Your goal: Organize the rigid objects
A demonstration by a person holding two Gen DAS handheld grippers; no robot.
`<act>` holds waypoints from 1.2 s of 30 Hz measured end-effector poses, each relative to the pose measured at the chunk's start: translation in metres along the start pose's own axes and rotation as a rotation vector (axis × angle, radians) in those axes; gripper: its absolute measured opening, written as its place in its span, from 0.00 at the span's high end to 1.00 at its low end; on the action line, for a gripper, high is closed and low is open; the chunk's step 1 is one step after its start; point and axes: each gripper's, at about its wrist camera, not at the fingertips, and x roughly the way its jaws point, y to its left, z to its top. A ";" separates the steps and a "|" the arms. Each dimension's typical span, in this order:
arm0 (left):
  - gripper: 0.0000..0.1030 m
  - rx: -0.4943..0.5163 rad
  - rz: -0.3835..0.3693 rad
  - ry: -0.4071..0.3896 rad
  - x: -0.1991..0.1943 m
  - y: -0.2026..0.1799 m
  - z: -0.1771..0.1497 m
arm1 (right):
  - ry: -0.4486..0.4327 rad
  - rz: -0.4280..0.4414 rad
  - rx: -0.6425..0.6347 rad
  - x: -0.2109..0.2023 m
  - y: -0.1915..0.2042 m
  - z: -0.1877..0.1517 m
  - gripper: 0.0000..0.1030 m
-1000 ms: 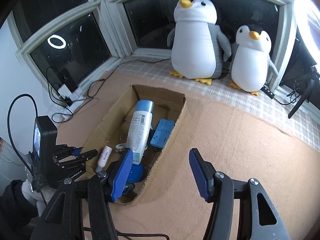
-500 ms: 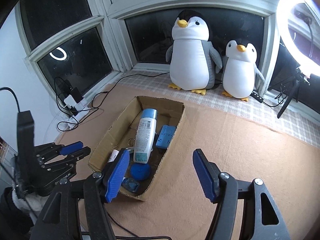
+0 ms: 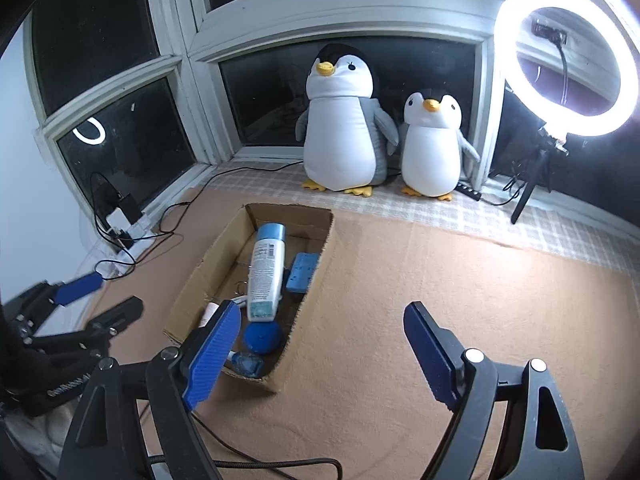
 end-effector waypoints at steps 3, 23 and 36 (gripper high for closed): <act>0.32 -0.003 0.002 -0.007 -0.005 -0.001 0.001 | -0.006 -0.009 -0.009 -0.003 0.001 -0.001 0.22; 0.21 -0.009 0.020 -0.002 -0.008 0.000 0.001 | -0.004 -0.014 -0.016 -0.001 0.002 -0.001 0.21; 0.21 -0.010 0.017 0.003 -0.007 0.000 0.001 | 0.002 -0.018 -0.010 0.001 0.002 -0.002 0.21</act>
